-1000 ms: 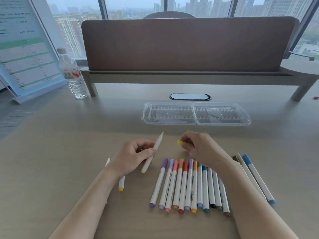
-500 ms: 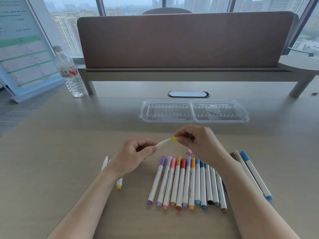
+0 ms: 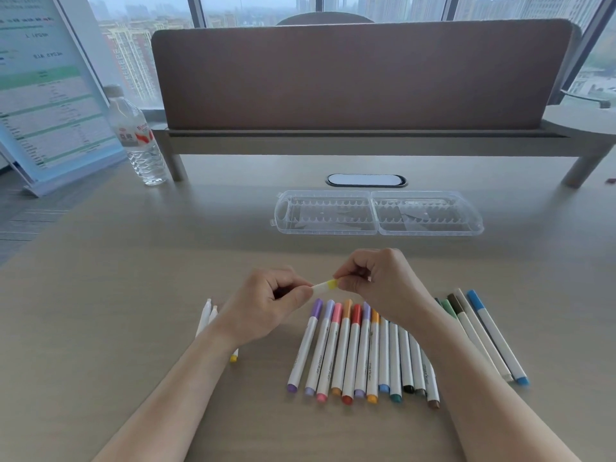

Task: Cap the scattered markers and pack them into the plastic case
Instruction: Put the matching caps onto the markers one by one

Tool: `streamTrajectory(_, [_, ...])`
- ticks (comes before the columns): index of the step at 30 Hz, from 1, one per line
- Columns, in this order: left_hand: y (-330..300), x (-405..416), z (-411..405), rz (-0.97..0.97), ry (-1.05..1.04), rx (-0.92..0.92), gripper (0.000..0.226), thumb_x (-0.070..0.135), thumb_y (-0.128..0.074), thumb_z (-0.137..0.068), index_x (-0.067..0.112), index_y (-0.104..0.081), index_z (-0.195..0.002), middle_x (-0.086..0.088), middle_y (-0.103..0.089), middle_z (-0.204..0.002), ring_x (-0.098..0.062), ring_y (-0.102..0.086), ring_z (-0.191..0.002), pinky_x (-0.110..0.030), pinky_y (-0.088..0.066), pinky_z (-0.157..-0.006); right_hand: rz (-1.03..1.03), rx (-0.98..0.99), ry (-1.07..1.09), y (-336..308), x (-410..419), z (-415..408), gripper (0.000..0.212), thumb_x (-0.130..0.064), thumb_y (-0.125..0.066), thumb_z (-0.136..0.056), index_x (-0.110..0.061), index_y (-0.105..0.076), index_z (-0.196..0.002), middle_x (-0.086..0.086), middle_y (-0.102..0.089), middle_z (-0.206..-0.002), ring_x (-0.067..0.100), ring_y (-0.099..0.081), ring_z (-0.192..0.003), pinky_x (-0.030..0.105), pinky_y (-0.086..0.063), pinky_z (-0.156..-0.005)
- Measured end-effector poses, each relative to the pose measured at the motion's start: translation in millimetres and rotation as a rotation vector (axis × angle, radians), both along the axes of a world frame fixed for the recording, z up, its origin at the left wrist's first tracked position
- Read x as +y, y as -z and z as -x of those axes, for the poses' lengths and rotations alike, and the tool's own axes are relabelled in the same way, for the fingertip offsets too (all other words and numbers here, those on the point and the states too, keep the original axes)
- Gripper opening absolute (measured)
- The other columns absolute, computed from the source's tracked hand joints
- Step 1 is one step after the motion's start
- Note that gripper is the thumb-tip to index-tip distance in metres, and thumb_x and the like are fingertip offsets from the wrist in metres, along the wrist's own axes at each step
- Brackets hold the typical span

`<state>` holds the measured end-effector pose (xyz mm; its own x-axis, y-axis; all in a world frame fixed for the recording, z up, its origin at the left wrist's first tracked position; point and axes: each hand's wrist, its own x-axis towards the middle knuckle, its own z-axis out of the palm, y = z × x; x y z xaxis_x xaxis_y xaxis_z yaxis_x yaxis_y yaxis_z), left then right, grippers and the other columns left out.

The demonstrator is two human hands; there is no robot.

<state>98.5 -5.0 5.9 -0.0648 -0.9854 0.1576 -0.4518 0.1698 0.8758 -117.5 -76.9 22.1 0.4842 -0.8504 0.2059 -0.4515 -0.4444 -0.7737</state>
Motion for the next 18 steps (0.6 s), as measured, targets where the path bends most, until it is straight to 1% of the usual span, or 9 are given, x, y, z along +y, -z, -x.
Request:
streamTrajectory(2, [0.4, -0.7, 3.7, 0.019, 0.000, -0.005, 0.013, 0.013, -0.069, -0.093, 0.021, -0.080, -0.091, -0.001, -0.059, -0.071, -0.008, -0.050, -0.062, -0.020, -0.041, -0.060, 0.014, 0.009, 0.002, -0.4, -0.2, -0.7, 0.016, 0.000, -0.077, -0.081, -0.016, -0.077, -0.081, 0.000, -0.070, -0.074, 0.008, -0.059, -0.067, 0.014, -0.047, -0.062])
streamTrajectory(4, [1.8, -2.5, 5.0, 0.009, -0.019, 0.017, 0.013, 0.015, -0.069, -0.094, 0.021, -0.080, -0.091, 0.001, -0.059, -0.068, -0.008, -0.050, -0.061, -0.022, -0.041, -0.059, -0.010, -0.042, 0.025, -0.3, -1.1, -0.9, 0.022, 0.000, -0.077, -0.081, -0.021, -0.075, -0.078, -0.001, -0.070, -0.073, 0.003, -0.057, -0.063, 0.011, -0.046, -0.061])
streamTrajectory(5, [1.0, -3.7, 5.2, -0.018, -0.027, 0.036, 0.012, 0.017, -0.069, -0.094, 0.020, -0.080, -0.089, 0.001, -0.059, -0.066, -0.009, -0.049, -0.060, -0.024, -0.041, -0.059, -0.030, -0.078, 0.043, -0.7, -1.9, -0.9, 0.025, -0.001, -0.077, -0.081, -0.025, -0.074, -0.077, -0.001, -0.070, -0.072, 0.002, -0.056, -0.060, 0.012, -0.046, -0.059])
streamTrajectory(7, [-4.9, -6.0, 5.2, -0.135, -0.021, 0.075, 0.016, 0.023, -0.069, -0.094, 0.016, -0.079, -0.085, -0.011, -0.063, -0.067, -0.012, -0.049, -0.059, -0.029, -0.040, -0.059, -0.069, -0.129, 0.077, -2.2, -5.2, -0.6, 0.025, -0.004, -0.080, -0.080, -0.029, -0.075, -0.077, 0.001, -0.071, -0.070, 0.003, -0.057, -0.057, 0.019, -0.052, -0.057])
streamTrajectory(8, [-8.7, -6.7, 4.4, -0.209, -0.020, 0.070, 0.018, 0.024, -0.069, -0.095, 0.015, -0.079, -0.083, -0.012, -0.066, -0.069, -0.011, -0.051, -0.060, -0.027, -0.040, -0.060, -0.085, -0.141, 0.089, -3.1, -7.3, -0.1, 0.023, -0.006, -0.081, -0.078, -0.029, -0.076, -0.079, 0.001, -0.072, -0.071, 0.005, -0.060, -0.059, 0.022, -0.055, -0.058])
streamTrajectory(10, [-14.2, -6.7, 1.8, -0.312, -0.056, 0.018, 0.023, 0.027, -0.067, -0.095, 0.018, -0.079, -0.077, -0.003, -0.071, -0.075, -0.007, -0.055, -0.065, -0.022, -0.041, -0.064, -0.101, -0.140, 0.114, -3.0, -12.7, 4.7, 0.019, -0.009, -0.083, -0.077, -0.025, -0.078, -0.086, -0.004, -0.074, -0.074, 0.006, -0.067, -0.065, 0.022, -0.059, -0.060])
streamTrajectory(13, [-13.4, -3.1, -10.5, -0.409, -0.151, -0.026, 0.025, 0.036, -0.066, -0.094, 0.019, -0.079, -0.080, -0.004, -0.074, -0.083, -0.009, -0.058, -0.073, -0.027, -0.041, -0.072, -0.083, -0.124, 0.194, -0.1, -22.5, 20.4, 0.016, -0.010, -0.081, -0.080, -0.015, -0.077, -0.095, -0.009, -0.075, -0.076, -0.002, -0.070, -0.069, 0.010, -0.053, -0.067])
streamTrajectory(16, [-10.3, 3.0, -17.5, -0.454, -0.193, -0.148, 0.020, 0.039, -0.069, -0.091, 0.026, -0.078, -0.079, 0.009, -0.069, -0.068, -0.009, -0.058, -0.064, -0.027, -0.047, -0.068, -0.036, -0.110, 0.303, 3.5, -29.6, 36.2, 0.009, -0.014, -0.078, -0.084, -0.023, -0.076, -0.088, -0.012, -0.073, -0.069, 0.000, -0.069, -0.067, 0.011, -0.050, -0.068])
streamTrajectory(18, [-10.4, 6.3, -13.1, -0.440, -0.208, -0.282, 0.015, 0.043, -0.072, -0.087, 0.029, -0.076, -0.081, 0.012, -0.073, -0.076, -0.008, -0.066, -0.070, -0.030, -0.056, -0.074, -0.018, -0.081, 0.338, 6.7, -32.9, 42.1, 0.010, -0.017, -0.075, -0.087, -0.026, -0.075, -0.085, -0.011, -0.072, -0.067, -0.001, -0.066, -0.064, 0.010, -0.047, -0.065])
